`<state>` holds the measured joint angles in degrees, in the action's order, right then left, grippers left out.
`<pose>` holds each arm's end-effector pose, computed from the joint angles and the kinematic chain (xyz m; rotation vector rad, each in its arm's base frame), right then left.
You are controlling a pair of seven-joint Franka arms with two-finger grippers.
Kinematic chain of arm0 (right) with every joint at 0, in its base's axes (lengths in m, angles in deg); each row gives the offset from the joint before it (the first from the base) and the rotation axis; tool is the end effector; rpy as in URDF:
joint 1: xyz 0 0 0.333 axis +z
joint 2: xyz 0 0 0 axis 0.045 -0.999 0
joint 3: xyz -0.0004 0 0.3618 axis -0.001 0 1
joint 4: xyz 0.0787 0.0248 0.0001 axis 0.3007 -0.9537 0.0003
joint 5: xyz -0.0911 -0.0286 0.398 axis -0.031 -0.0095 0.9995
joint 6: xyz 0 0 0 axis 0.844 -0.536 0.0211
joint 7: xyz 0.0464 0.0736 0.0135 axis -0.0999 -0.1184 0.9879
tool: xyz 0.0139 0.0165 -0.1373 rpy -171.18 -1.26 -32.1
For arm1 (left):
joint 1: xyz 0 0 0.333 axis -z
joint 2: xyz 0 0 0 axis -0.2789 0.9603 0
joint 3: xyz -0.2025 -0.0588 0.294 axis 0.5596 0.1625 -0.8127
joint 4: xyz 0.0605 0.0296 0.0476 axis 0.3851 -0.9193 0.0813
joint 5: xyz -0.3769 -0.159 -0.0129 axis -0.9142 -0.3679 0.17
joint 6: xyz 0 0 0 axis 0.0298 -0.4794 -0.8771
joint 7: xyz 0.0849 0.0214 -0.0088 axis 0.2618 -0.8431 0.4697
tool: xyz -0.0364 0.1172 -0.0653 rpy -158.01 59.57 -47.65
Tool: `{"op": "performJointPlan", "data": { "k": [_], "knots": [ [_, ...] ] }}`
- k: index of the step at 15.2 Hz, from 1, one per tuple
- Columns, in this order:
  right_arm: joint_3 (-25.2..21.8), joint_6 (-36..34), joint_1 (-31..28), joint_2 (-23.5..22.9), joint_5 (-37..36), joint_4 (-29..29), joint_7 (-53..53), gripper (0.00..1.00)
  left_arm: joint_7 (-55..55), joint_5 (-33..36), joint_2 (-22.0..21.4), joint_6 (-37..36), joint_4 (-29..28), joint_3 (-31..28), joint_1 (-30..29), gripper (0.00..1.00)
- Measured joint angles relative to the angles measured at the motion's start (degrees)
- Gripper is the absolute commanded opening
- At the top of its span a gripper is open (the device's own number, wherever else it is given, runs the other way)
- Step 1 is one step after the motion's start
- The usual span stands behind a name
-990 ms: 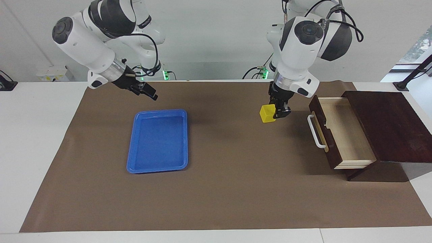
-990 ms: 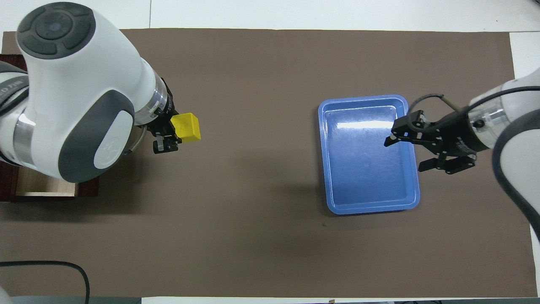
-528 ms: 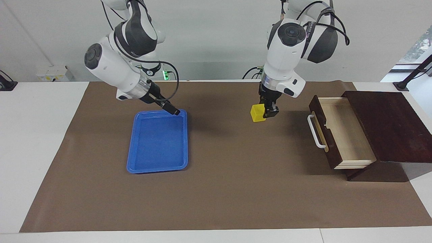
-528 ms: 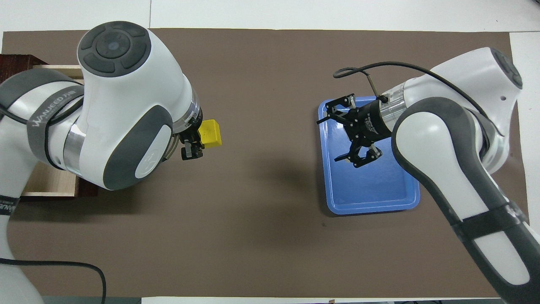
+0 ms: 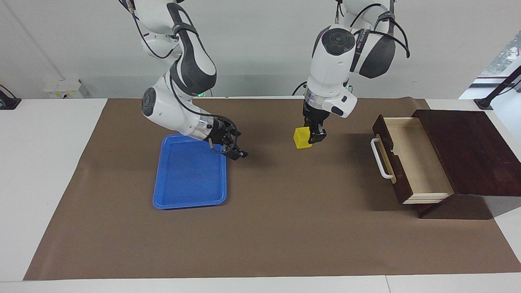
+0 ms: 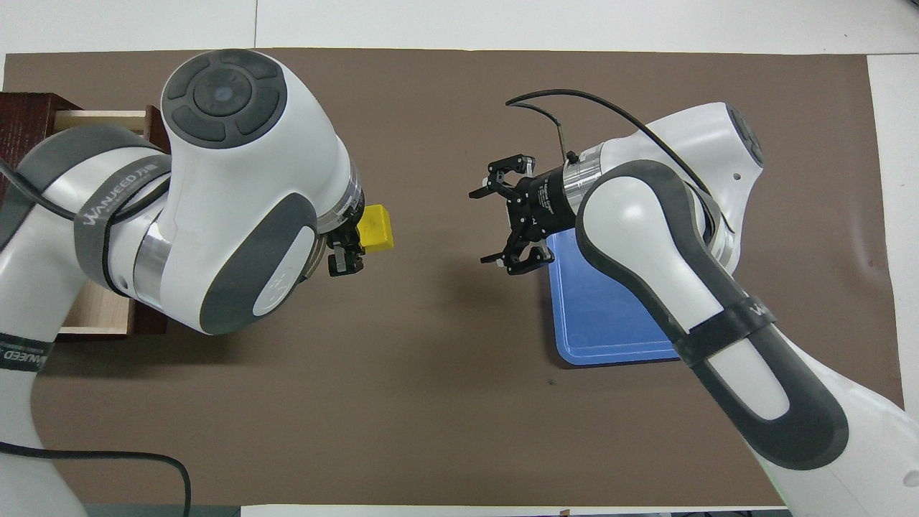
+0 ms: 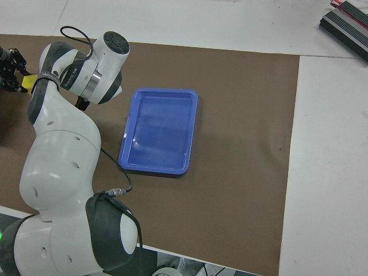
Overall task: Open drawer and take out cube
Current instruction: 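Lift the cube with the left gripper while the right gripper approaches, then grasp the yellow cube with the right gripper from the left gripper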
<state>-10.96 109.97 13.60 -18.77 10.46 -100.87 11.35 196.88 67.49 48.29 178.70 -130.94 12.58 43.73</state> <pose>0.6261 0.2930 0.4245 -1.8763 1.6645 0.8085 0.5556 -0.3428 0.5476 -2.1321 -2.2800 0.0371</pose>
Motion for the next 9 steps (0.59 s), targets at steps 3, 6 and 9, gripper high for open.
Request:
{"op": "performJointPlan", "data": {
  "k": [3, 6, 9],
  "knots": [
    [0.0, -0.2, 2.4, -1.6, 0.1, 3.2, -2.1, 1.0, 0.3, 0.0, 0.3, 0.1, -0.2, 0.0, 0.8, 0.0],
    [0.0, -0.1, 5.1, -2.0, 0.1, 5.3, -4.7, 1.0, 1.2, 0.0, 0.6, 0.6, -0.6, 0.0, 1.1, 0.0],
    [0.0, -0.6, 5.4, -2.3, -0.2, 7.2, -5.1, 1.0, 1.4, 0.0, 0.9, 0.9, -0.6, 0.0, 1.1, 0.0]
  ]
}}
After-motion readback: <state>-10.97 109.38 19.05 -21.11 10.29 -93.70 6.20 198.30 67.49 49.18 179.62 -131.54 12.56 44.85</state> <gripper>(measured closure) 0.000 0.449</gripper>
